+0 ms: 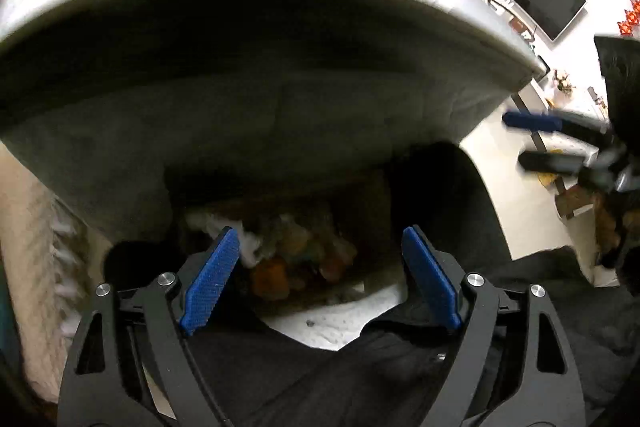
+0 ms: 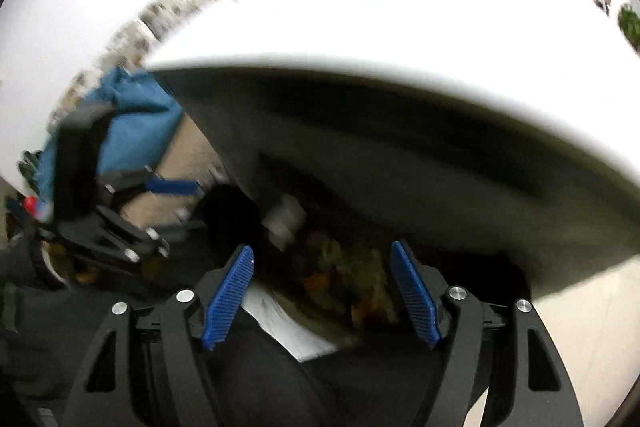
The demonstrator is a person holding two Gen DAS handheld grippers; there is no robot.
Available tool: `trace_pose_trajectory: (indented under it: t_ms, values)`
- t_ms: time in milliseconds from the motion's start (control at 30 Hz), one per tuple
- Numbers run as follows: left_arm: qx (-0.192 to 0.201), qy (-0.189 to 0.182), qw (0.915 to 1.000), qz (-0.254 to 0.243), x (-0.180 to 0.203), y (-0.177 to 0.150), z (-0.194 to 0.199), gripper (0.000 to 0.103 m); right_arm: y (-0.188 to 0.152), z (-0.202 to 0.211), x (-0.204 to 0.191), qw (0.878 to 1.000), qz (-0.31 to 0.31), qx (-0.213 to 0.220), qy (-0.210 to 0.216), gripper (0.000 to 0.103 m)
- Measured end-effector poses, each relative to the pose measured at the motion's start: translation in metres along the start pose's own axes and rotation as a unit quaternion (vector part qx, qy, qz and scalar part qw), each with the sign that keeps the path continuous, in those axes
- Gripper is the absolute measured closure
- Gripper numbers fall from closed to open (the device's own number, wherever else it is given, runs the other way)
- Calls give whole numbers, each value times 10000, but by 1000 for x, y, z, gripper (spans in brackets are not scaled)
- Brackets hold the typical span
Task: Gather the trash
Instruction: 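Carry both items to the trash bag and open both tools, then grasp the teal-and-yellow toy with the right tool while the left grasps the clear plastic container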
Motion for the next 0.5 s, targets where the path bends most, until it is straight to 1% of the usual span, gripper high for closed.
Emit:
trace_pose_trajectory:
  t_ms: [33, 67, 100, 133, 200, 233, 267, 333, 400, 467, 500]
  values:
    - [145, 9, 9998, -126, 7, 10, 12, 21, 19, 12, 3, 9997, -14, 238, 6, 27]
    - [284, 0, 9993, -239, 14, 19, 21, 19, 33, 16, 6, 9993, -13, 374, 13, 25]
    - [454, 0, 9983, -374, 22, 26, 32, 15, 55, 20, 11, 9983, 12, 583, -25, 24]
    - [685, 53, 9961, -548, 31, 39, 45, 13, 70, 21, 17, 9975, 32, 697, -114, 24]
    - [1044, 172, 9915, -762, 41, 56, 63, 13, 118, 13, 36, 9936, 110, 1008, -493, 24]
    - [1232, 187, 9886, -845, 45, 68, 71, 12, 136, 7, 43, 9922, 104, 1087, -608, 24]
    - [1350, 215, 9868, -873, 46, 76, 76, 12, 161, -3, 59, 9897, 36, 1172, -823, 24]
    - [1603, 280, 9828, -879, 45, 95, 82, 12, 202, -30, 83, 9856, -35, 1167, -1222, 24]
    - [1724, 322, 9814, -784, 38, 109, 84, 12, 234, -54, 95, 9858, -59, 1084, -1283, 24]
    - [1799, 381, 9808, -648, 31, 120, 84, 12, 258, -75, 101, 9863, 0, 960, -1341, 23]
    - [1816, 389, 9810, -555, 25, 126, 81, 12, 272, -86, 103, 9867, 86, 895, -1358, 18]
Point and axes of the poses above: each gripper's, at about its wrist camera, not at the fingertips, and z roughly against the way its jaws point, x to its right, y to its top, the point moved 7 cm from there along -z, roughly the way its jaws point, and after that the axes turned 14 degrees about -y, right-handed, at the moved point
